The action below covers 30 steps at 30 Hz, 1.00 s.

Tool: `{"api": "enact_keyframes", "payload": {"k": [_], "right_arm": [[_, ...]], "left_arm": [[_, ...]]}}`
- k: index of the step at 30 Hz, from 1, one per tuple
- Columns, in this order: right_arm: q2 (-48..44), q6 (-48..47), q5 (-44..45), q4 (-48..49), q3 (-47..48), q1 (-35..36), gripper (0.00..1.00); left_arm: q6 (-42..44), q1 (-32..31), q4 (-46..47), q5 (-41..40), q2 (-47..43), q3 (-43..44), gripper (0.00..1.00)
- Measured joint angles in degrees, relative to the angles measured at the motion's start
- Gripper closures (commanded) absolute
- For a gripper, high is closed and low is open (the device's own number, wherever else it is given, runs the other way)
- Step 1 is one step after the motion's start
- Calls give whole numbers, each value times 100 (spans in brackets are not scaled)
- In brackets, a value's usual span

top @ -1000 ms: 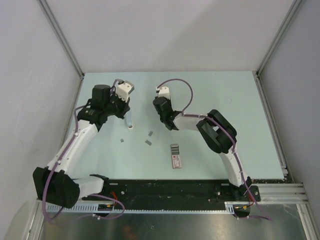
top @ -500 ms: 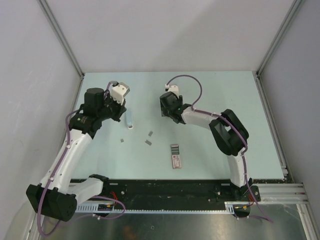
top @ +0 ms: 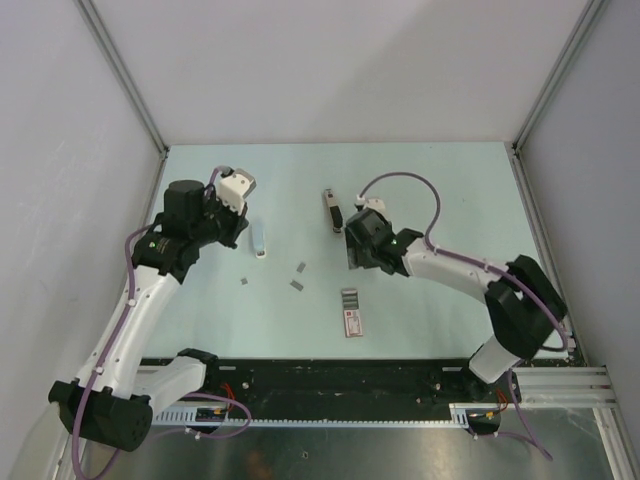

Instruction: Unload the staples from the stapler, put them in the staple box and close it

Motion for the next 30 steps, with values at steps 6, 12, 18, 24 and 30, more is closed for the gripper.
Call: {"api": "enact_keyframes", "payload": {"k": [6, 12, 18, 24, 30], "right_arm": [[-944, 302, -442, -402, -1134, 400, 62], [-1561, 586, -671, -782, -1729, 647, 81], [-1545, 774, -691, -883, -1961, 911, 85], [-1178, 927, -706, -898, -2009, 1394, 86], [-1025, 1062, -745, -879, -2031, 1720, 87]], "left_arm": [[46, 4, -72, 0, 0, 0, 96], [50, 13, -87, 2, 0, 2, 96], [48, 20, -125, 2, -15, 13, 95], [50, 22, -170, 0, -76, 35, 95], [83, 22, -203, -2, -76, 101, 95]]}}
